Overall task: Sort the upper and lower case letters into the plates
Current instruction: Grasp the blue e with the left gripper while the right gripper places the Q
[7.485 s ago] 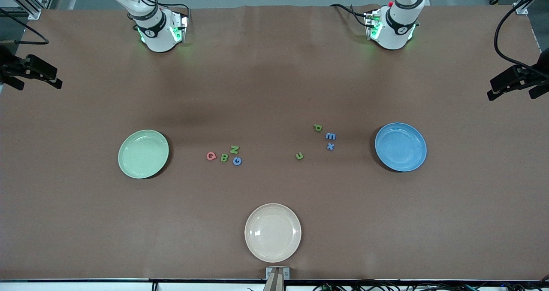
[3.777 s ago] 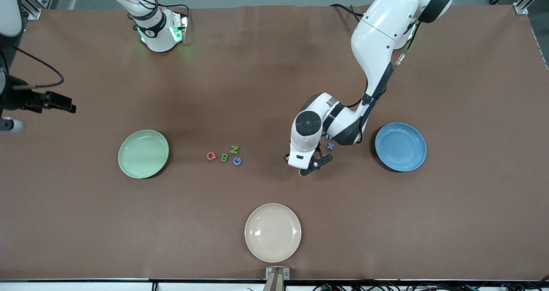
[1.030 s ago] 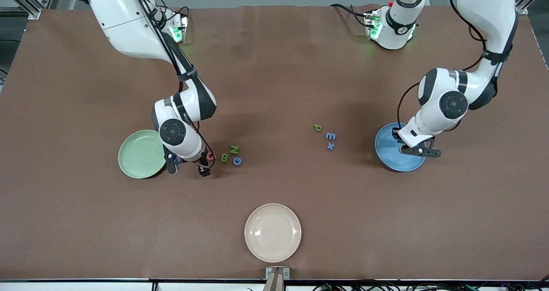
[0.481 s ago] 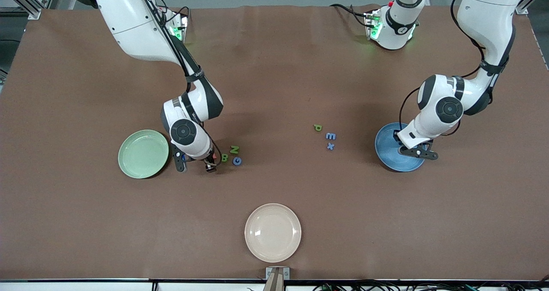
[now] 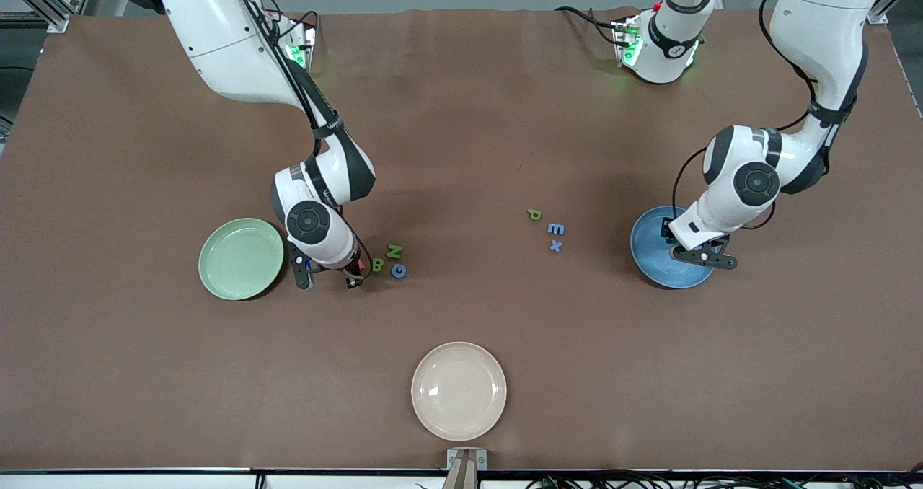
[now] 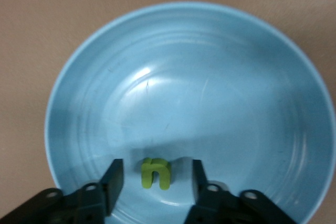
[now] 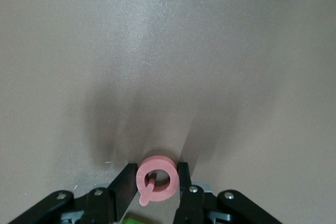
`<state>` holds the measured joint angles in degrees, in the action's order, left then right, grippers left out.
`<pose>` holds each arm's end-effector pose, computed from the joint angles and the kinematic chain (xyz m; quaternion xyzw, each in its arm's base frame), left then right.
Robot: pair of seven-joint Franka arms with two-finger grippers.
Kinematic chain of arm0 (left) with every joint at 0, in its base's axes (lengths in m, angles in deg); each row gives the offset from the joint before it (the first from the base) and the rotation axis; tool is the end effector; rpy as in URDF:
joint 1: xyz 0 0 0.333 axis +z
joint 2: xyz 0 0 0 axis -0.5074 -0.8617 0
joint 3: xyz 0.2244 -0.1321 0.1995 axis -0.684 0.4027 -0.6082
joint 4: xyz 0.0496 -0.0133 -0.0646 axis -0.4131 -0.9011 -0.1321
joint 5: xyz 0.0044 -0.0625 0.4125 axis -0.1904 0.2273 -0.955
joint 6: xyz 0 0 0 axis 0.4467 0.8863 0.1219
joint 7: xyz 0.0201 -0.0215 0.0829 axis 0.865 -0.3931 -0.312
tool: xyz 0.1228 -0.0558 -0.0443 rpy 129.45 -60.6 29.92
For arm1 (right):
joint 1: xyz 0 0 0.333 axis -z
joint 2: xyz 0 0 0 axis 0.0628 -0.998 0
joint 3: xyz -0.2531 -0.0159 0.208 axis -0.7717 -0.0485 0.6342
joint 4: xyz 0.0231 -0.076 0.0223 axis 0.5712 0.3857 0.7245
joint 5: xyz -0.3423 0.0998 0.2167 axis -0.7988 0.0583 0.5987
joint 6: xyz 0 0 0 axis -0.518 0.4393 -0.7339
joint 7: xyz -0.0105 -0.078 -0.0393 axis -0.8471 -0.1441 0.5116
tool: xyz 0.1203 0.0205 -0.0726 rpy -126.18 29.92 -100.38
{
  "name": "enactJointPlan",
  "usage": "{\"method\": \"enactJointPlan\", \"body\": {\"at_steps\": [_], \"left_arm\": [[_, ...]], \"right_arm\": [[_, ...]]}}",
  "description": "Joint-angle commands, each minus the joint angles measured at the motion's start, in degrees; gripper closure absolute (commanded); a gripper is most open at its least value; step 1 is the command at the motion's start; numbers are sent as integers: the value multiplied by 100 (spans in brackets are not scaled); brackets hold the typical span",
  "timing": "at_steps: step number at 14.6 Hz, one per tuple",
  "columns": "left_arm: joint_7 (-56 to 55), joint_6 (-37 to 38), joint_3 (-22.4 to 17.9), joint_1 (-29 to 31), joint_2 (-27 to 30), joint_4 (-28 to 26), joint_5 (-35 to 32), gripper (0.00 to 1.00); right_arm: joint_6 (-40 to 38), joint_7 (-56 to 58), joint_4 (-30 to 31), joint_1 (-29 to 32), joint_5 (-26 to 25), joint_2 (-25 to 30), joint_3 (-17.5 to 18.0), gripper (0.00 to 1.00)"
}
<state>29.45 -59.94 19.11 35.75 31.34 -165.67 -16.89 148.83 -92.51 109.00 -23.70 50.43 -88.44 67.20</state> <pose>0.5501 -0.0453 0.1516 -0.9908 0.1290 0.0172 0.0375 0.6057 0.2835 0.1326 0.8060 -0.5907 -0.0150 0.0341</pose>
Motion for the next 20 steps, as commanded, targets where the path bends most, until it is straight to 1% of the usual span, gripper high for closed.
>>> {"method": "enactJointPlan", "body": {"at_steps": [1,3,5,7,8,10,12,13,16,18,20], "left_arm": [[-6,230,241,63,361,11,-76,0],[-198,519,486,63,475,151,-32,0],[-838,880,873,63,511,353,-23,0],[-1568,1013,1207,10,476,512,-23,0],[-1841,1013,1365,-33,432,565,-23,0],[-2464,1013,1559,-217,257,714,-23,0],[-3019,1022,1578,-586,29,846,-49,0],[-3186,1013,1578,-709,-94,907,-67,0],[-3547,943,1560,-1035,-481,1144,-102,0],[-3680,934,1552,-1176,-639,1233,-111,0],[-3855,856,1560,-1229,-789,1277,-330,0]], "right_arm": [[18,7,21,31,61,-35,-36,100],[-61,121,21,119,17,61,-53,100],[-446,542,30,338,17,350,-53,100],[-755,1051,82,575,17,658,-53,100],[-773,1297,196,716,17,833,-53,100],[-765,2035,669,1014,17,1325,-53,100],[-703,2633,1196,1252,17,1703,-53,100],[-538,2810,1477,1358,8,1844,-62,100],[392,3442,2374,1717,-9,2030,-62,100],[790,3646,2595,1894,-9,1969,-62,100],[914,3664,2588,1930,-9,1943,-62,99]]}}
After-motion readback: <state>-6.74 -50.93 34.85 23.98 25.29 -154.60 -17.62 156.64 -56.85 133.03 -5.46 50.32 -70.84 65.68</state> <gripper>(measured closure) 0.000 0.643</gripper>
